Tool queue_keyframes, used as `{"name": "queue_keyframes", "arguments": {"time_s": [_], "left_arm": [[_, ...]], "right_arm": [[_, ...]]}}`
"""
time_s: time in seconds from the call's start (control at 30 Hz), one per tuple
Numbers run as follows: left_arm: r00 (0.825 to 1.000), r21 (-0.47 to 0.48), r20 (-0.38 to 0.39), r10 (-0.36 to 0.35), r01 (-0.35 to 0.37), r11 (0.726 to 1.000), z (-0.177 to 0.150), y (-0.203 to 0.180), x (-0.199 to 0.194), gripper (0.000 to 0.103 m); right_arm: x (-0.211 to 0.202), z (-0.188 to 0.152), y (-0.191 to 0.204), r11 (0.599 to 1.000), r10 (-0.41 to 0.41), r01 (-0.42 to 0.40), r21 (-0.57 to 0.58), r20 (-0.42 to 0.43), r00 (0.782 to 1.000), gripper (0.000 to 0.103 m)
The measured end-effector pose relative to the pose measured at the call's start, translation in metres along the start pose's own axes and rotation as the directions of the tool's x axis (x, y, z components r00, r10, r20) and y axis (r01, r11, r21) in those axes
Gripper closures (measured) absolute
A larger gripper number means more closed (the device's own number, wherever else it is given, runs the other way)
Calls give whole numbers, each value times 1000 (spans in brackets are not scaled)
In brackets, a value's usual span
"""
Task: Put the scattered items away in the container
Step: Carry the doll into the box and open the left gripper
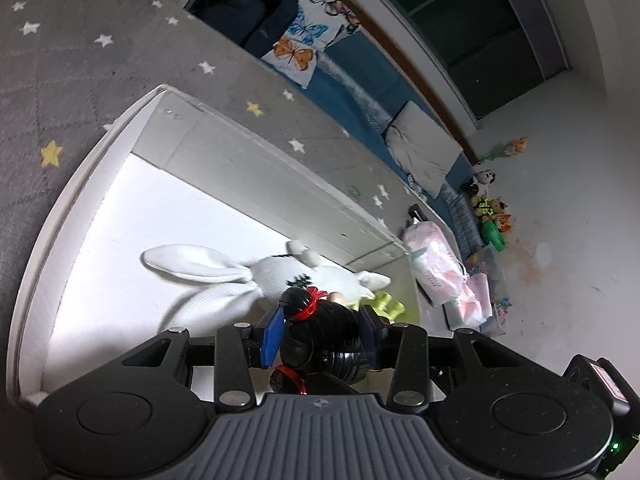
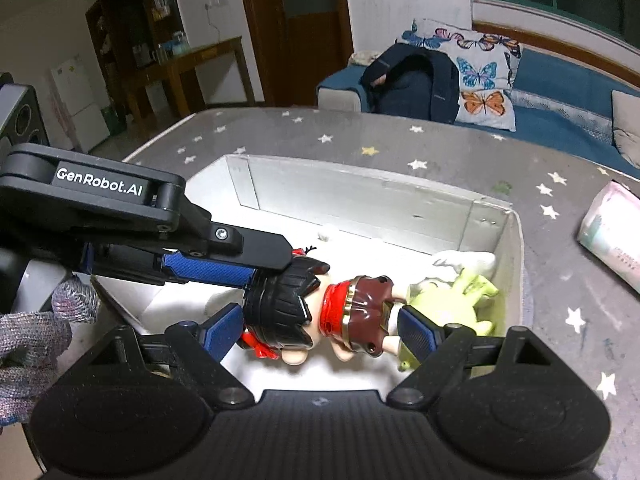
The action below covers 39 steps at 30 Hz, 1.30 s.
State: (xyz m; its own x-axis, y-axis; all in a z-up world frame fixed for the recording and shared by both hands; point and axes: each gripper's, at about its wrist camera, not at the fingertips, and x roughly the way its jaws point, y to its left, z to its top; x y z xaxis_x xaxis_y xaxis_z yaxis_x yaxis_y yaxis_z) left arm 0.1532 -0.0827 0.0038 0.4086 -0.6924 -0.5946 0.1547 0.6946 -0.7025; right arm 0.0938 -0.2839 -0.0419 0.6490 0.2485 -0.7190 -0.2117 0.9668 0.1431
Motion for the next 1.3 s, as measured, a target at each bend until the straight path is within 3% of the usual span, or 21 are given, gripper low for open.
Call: {"name": "queue_keyframes", "arguments": {"time_s": [0.63, 1.3], "left_arm": [[1000, -16, 22, 8, -7, 1000, 16, 17, 22, 60], [999, 8, 53, 2, -2, 1000, 14, 8, 4, 60]], "right_arm": [[32, 20, -9, 1000, -10, 8, -31, -69, 998, 18], [13, 17, -7, 996, -41, 39, -76, -20, 999, 15]]}}
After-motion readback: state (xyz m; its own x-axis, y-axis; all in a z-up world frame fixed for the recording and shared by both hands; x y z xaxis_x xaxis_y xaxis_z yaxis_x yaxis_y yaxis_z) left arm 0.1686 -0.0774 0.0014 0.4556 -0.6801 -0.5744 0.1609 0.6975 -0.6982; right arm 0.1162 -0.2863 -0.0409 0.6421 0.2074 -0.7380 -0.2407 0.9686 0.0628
